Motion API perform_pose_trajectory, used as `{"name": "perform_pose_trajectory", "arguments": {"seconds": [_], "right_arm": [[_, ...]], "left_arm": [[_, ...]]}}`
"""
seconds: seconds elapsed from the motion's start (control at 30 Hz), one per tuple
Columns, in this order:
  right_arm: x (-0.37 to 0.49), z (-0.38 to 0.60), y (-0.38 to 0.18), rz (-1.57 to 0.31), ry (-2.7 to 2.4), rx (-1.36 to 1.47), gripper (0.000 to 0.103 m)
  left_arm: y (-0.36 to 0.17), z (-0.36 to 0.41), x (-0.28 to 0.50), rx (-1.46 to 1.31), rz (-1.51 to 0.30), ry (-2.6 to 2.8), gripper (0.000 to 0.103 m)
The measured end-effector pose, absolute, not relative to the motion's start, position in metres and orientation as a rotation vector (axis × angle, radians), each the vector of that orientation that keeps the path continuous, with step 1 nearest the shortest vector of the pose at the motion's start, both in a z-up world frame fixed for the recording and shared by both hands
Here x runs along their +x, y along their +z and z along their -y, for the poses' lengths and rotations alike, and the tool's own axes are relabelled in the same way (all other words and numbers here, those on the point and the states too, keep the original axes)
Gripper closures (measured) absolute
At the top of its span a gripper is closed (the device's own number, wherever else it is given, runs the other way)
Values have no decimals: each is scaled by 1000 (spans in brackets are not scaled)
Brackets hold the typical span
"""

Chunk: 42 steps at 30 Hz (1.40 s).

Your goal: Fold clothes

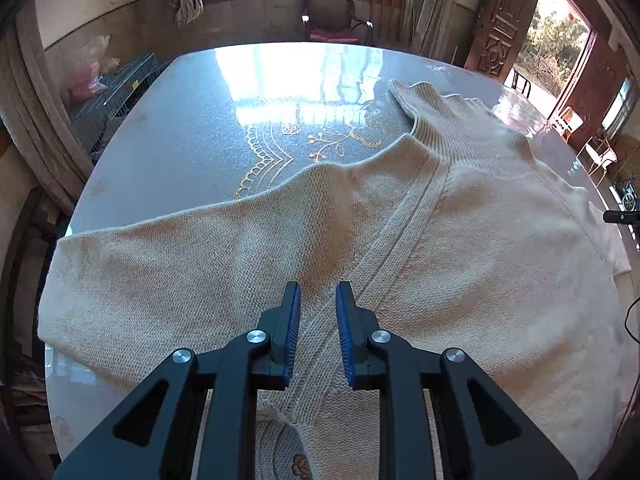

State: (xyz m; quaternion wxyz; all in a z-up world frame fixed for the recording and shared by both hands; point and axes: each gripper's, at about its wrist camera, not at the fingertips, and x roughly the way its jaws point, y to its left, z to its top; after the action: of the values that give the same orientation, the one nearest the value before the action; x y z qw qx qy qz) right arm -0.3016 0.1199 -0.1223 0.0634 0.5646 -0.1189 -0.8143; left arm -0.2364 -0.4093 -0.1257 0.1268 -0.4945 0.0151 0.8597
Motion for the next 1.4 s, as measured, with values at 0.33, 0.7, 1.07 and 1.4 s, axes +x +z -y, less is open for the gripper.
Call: {"name": "perform_pose_trajectory", "arguments": {"seconds": [0.33, 0.7, 1.07, 1.4], "right_arm": [[-250, -41, -148, 54, -2265, 1785, 76], [-229, -43, -161, -193, -2326, 1825, 78], [-169, -14, -129, -78, -2322, 1686, 75], [-73, 24, -163, -213, -2184, 1816, 75]], "left_arm": [[-126, 381, -174, -1389, -104, 2382, 84], [-144, 372, -131, -1379, -387, 2437, 82], [-104, 371, -80, -1277, -177, 2445, 80], [-136, 344, -12, -1379, -326, 2301, 79]]}}
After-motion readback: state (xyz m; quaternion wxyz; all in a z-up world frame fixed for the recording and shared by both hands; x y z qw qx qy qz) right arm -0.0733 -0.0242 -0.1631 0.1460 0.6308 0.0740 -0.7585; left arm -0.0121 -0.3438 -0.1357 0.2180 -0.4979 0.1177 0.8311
